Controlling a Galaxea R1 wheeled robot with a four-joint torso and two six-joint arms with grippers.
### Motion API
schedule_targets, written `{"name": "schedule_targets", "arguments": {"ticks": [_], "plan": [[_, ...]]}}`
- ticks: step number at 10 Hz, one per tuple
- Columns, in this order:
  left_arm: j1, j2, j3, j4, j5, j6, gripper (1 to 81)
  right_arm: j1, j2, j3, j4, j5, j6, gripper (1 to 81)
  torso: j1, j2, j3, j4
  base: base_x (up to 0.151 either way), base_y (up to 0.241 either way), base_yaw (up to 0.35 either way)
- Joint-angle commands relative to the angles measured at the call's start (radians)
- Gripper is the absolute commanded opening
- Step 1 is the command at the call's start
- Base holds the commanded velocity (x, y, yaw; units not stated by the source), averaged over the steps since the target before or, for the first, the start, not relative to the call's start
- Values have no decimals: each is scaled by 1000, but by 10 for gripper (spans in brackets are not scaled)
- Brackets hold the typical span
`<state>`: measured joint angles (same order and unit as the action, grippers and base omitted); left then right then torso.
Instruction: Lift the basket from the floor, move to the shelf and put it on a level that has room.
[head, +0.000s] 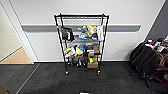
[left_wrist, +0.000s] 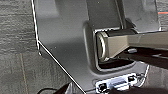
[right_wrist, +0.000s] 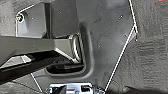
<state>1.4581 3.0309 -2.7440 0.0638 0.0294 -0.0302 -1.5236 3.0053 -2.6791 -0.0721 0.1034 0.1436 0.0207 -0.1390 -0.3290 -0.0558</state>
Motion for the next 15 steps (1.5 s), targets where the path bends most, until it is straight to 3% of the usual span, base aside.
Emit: {"name": "schedule_targets", "arguments": {"ticks": [1,4,5,7,8,9,11,15], "plan": [[-25,-3,4,-6,69,-5,811,24,-3,-1,2,-62,4,811,0,0,0,0,0,0,0],[-34,-19,9,-6,66,-7,811,42,-6,12,5,-57,5,811,0,0,0,0,0,0,0],[-49,-27,15,-5,57,-8,811,77,-9,12,5,-57,7,811,64,-100,0,0,0,0,0],[-96,-48,36,-9,46,-13,811,140,-18,15,6,-62,8,811,81,-128,0,0,0,0,0],[-119,-62,47,-21,46,-14,811,164,-21,16,6,-60,8,811,98,-155,-30,0,0,0,0],[-145,-73,50,-36,47,-13,811,187,-26,18,6,-62,10,811,119,-191,-97,0,0,0,0],[-196,-96,50,-65,58,-13,811,234,-47,38,8,-73,11,811,152,-243,-137,0,0,0,0],[-296,-154,148,-121,67,-13,811,306,-152,171,9,-77,16,811,238,-377,-262,0,0,0,0]]}}
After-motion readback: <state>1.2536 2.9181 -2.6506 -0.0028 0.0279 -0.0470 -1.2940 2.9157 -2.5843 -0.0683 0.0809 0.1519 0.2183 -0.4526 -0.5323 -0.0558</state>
